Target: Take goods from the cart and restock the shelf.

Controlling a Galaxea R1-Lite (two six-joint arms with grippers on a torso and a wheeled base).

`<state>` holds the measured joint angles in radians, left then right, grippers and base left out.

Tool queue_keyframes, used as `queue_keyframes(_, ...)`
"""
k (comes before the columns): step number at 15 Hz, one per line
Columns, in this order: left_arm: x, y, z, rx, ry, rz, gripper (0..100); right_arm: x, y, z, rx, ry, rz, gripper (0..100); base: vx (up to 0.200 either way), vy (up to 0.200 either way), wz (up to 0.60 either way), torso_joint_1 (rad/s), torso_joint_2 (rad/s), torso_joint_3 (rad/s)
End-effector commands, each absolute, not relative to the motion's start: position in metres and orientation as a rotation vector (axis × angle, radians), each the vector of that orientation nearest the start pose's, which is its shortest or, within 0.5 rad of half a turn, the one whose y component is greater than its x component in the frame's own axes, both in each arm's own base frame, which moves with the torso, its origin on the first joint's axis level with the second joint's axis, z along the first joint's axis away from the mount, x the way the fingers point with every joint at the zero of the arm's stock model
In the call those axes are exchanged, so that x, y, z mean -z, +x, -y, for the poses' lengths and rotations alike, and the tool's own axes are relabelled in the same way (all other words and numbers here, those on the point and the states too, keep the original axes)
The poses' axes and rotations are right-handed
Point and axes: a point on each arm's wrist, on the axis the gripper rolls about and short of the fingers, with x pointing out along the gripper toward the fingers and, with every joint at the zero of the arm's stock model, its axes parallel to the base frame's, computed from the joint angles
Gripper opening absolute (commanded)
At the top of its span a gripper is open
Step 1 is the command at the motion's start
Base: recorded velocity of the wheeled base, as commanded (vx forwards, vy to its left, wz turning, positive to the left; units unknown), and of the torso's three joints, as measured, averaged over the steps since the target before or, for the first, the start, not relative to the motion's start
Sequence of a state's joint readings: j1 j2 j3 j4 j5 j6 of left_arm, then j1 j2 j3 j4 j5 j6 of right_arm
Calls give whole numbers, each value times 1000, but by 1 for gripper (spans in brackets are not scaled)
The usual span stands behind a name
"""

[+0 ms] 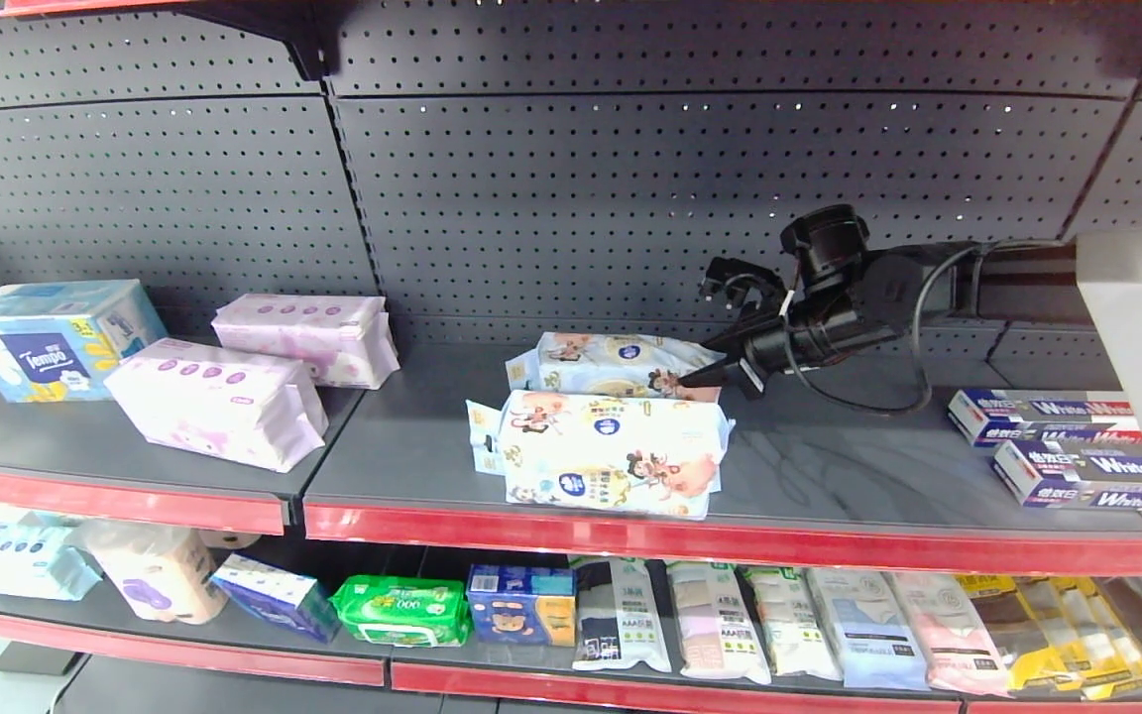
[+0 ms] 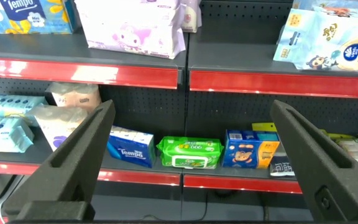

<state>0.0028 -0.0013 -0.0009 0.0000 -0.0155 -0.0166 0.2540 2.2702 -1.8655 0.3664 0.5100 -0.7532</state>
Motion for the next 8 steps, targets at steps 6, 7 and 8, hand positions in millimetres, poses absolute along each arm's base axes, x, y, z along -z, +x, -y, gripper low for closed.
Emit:
queue_keyframes(6,-75,-23,0,12,-17,0,100,-157,442,-117,-983,-615,-452,0,0,0,0,0,0,0)
queue_keyframes(7,-75,-23,0,12,-18,0,100,-157,442,-117,-984,-618,-450,0,0,0,0,0,0,0)
queue_keyframes(8,-75,-23,0,12,-17,0,100,-157,442,-117,-984,-617,-448,0,0,0,0,0,0,0)
